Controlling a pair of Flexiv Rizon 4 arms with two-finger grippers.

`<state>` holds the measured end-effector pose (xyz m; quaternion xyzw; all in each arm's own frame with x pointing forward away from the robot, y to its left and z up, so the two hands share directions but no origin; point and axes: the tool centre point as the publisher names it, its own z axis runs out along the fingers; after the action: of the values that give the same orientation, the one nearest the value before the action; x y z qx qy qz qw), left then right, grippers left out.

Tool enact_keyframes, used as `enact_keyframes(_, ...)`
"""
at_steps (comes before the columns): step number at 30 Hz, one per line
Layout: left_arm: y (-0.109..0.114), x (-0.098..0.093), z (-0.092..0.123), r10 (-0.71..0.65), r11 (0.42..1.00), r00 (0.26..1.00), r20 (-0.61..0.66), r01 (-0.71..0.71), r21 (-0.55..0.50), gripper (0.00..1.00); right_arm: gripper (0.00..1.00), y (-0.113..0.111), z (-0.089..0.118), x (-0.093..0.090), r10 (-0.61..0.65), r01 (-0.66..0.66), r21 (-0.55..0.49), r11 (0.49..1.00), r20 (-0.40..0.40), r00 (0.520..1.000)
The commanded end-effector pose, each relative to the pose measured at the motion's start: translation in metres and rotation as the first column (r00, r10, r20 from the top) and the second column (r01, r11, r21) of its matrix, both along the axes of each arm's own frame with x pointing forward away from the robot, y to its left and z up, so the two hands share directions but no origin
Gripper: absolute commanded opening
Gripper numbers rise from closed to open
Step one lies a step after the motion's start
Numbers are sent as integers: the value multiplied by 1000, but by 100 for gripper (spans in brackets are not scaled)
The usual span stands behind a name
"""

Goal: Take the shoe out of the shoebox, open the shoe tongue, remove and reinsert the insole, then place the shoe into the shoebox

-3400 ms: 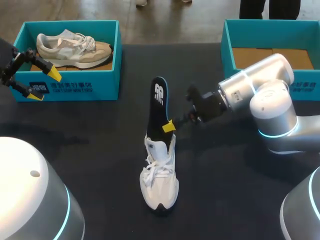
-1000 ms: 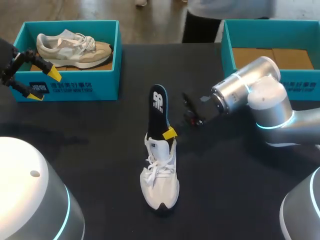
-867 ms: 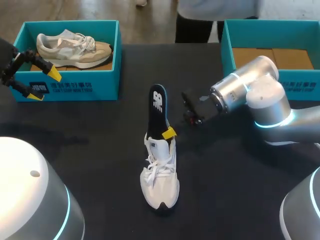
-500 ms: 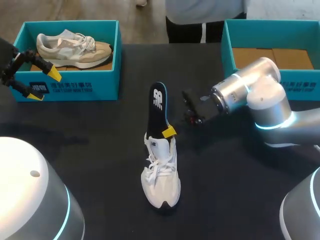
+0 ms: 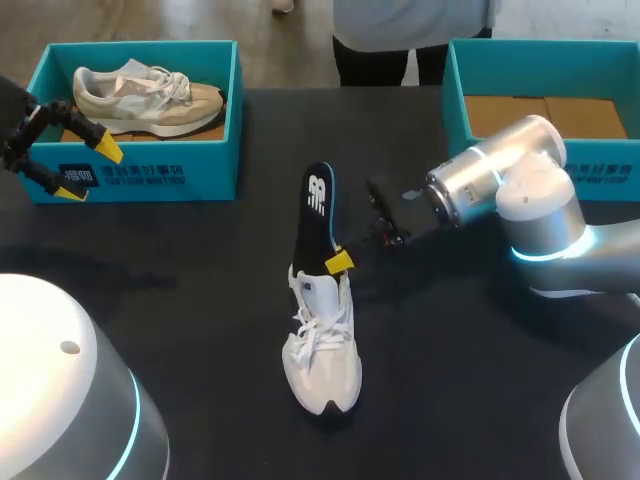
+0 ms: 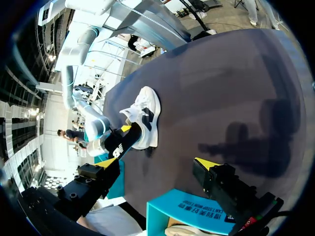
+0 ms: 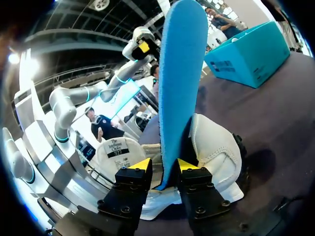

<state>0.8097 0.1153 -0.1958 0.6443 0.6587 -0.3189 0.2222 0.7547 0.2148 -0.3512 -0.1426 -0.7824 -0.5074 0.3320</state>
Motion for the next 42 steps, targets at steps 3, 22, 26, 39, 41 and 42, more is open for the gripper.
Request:
enact_keyframes(3, 0, 0, 0, -1, 1000, 1000, 1, 1, 1, 100, 32, 1, 0, -1, -30, 30, -5, 1000, 9, 1000)
enact_keyframes(22, 0, 0, 0, -1, 1000, 1000, 1, 1, 1, 100, 32, -3, 16, 6, -180, 180, 1, 984, 66, 982)
enact_keyframes(26, 0, 0, 0, -1, 1000, 1000, 1, 1, 1, 100, 31, -1, 17, 9, -196, 197, -7, 980, 74, 978)
enact_keyframes(39, 0, 0, 0, -1, 1000, 1000, 1, 1, 1, 100, 37, -1, 21, 17, -278, 280, -13, 960, 78, 957)
enact_keyframes(41, 0, 0, 0, -1, 1000, 1000, 1, 1, 1, 100, 36, -1, 22, 18, -292, 294, -19, 956, 77, 953)
enact_keyframes(42, 0, 0, 0, -1, 1000, 1000, 1, 1, 1, 100, 35, 0, 22, 19, -295, 298, -19, 955, 79, 952)
